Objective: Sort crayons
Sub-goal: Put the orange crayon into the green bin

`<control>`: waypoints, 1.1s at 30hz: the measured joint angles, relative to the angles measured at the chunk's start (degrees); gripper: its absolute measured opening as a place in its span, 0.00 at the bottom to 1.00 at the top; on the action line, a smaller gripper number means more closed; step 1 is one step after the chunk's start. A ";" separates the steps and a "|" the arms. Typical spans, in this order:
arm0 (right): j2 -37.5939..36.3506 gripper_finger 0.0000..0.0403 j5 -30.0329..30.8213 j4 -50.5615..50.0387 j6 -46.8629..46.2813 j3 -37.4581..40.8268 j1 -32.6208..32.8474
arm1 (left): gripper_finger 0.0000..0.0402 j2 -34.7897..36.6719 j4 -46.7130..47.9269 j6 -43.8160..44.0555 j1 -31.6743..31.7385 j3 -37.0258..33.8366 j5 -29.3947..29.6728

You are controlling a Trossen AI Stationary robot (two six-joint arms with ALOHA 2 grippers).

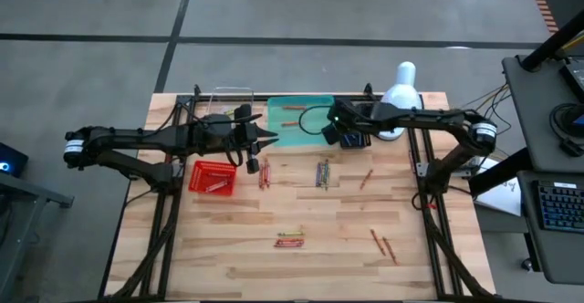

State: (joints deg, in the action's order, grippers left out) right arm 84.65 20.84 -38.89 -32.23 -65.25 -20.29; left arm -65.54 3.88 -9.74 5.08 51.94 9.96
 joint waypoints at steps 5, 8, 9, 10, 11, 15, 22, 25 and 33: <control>-2.75 0.19 -0.36 -0.17 -0.12 0.00 6.46 | 0.11 0.00 0.01 0.46 0.00 0.00 0.00; -3.61 0.18 -5.60 -2.82 -0.13 0.00 10.41 | 0.11 0.00 0.00 1.13 0.00 0.00 0.00; -3.67 0.17 -9.29 -4.56 -0.19 0.00 11.57 | 0.11 0.00 0.02 1.27 0.00 0.00 0.00; -3.70 0.17 -13.14 -6.61 -0.88 0.00 12.76 | 0.11 0.00 0.02 1.29 0.00 0.00 0.00; -3.68 0.16 -16.86 -9.19 -1.95 0.00 13.99 | 0.11 0.00 0.02 1.29 0.00 0.00 0.00; -2.83 0.14 -23.17 -23.49 -10.42 0.21 19.04 | 0.11 0.00 0.02 1.51 0.00 0.00 0.00; -1.73 0.08 -18.35 -47.77 -24.96 3.67 22.16 | 0.11 0.00 0.02 1.47 0.00 0.00 0.00; -1.73 0.06 -14.29 -47.01 -27.94 5.86 22.14 | 0.11 0.00 0.00 1.06 0.00 0.00 0.00; -0.50 0.02 -10.18 -45.83 -31.26 11.54 21.03 | 0.11 0.00 0.04 0.63 0.00 0.00 0.00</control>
State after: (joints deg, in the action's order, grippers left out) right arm 84.14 10.67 -84.73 -63.48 -53.72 0.73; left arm -65.54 3.92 -9.11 5.08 51.94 9.96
